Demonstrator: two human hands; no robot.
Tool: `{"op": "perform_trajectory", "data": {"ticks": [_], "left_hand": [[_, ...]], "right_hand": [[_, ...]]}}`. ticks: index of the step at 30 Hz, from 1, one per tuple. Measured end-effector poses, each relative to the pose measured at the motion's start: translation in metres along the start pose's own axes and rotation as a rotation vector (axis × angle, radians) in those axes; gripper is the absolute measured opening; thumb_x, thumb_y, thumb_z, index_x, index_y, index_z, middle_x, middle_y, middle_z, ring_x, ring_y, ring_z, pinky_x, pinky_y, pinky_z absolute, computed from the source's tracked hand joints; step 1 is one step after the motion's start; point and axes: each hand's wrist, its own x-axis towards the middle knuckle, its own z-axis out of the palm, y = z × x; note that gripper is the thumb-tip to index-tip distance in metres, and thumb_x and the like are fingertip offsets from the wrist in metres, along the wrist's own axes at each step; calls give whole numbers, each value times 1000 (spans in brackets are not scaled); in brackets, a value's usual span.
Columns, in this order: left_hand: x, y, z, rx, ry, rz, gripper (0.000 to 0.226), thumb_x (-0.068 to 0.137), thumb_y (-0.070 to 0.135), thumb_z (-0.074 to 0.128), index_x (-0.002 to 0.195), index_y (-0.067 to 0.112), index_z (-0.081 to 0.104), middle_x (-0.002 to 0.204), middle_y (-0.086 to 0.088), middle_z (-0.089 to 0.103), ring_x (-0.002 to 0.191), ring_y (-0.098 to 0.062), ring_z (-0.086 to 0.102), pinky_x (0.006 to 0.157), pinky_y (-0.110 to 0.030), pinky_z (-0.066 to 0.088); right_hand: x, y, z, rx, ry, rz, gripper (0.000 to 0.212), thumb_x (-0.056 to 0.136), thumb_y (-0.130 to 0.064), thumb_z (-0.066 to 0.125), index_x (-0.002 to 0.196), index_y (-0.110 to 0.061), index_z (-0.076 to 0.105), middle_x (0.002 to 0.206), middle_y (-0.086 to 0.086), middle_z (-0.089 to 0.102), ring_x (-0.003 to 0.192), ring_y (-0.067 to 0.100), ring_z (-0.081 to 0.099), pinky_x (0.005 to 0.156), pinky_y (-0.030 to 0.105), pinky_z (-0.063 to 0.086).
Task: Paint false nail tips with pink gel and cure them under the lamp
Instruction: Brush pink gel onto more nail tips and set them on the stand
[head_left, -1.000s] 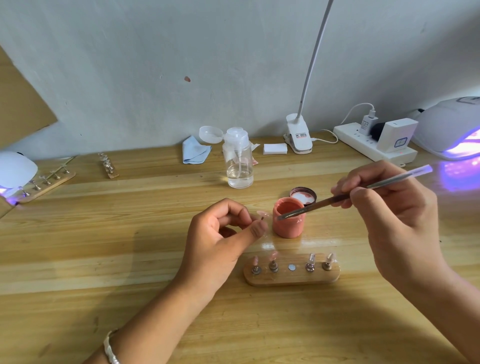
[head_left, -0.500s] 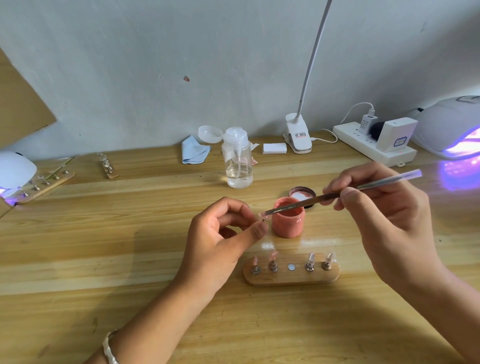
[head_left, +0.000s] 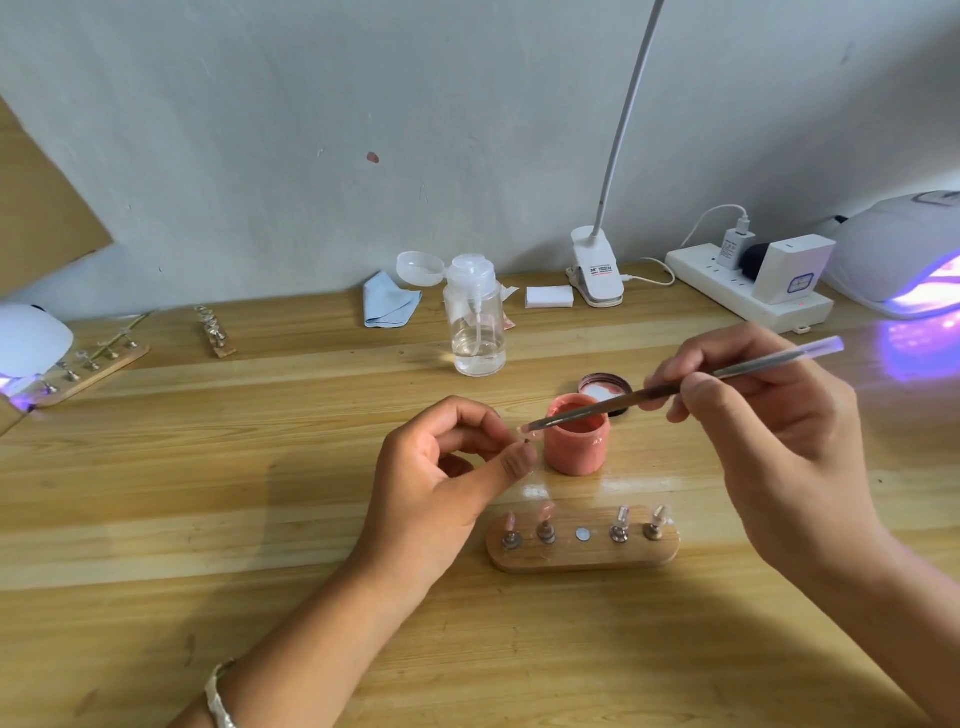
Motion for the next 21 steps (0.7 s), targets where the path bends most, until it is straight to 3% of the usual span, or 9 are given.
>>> {"op": "perform_trajectory", "data": {"ticks": [7, 13, 17, 21], "left_hand": [[0, -2, -1, 15, 3, 14, 22, 65, 29, 86, 76, 21, 69, 88, -12, 76, 72, -11, 64, 68, -42, 46], [1, -4, -2, -4, -10, 11, 26, 65, 33, 88, 81, 20, 73, 90, -10, 76, 77, -14, 65, 69, -45, 49], [1, -5, -2, 8, -35, 43, 19, 67, 32, 83, 84, 24, 78, 87, -1, 77, 77, -7, 67, 68, -19, 52], [-1, -6, -1, -19, -88, 63, 9, 76, 24, 80, 85, 24, 77, 89, -4, 76, 82, -17, 68, 66, -21, 57]], "right_hand": [[5, 0, -3, -3, 111, -13, 12, 80, -14, 54, 78, -23, 62, 73, -10, 68, 71, 7, 66, 69, 17, 49], [4, -1, -1, 10, 94, -22, 10, 82, -12, 53, 80, -17, 61, 73, -11, 67, 71, 7, 66, 70, 17, 49], [5, -2, -2, 34, 133, -4, 8, 79, -13, 53, 79, -14, 61, 71, -9, 66, 69, 8, 64, 68, 19, 49], [7, -4, -4, 39, 209, 39, 8, 76, -18, 54, 77, -15, 61, 68, -7, 67, 66, 13, 62, 65, 22, 47]]}}
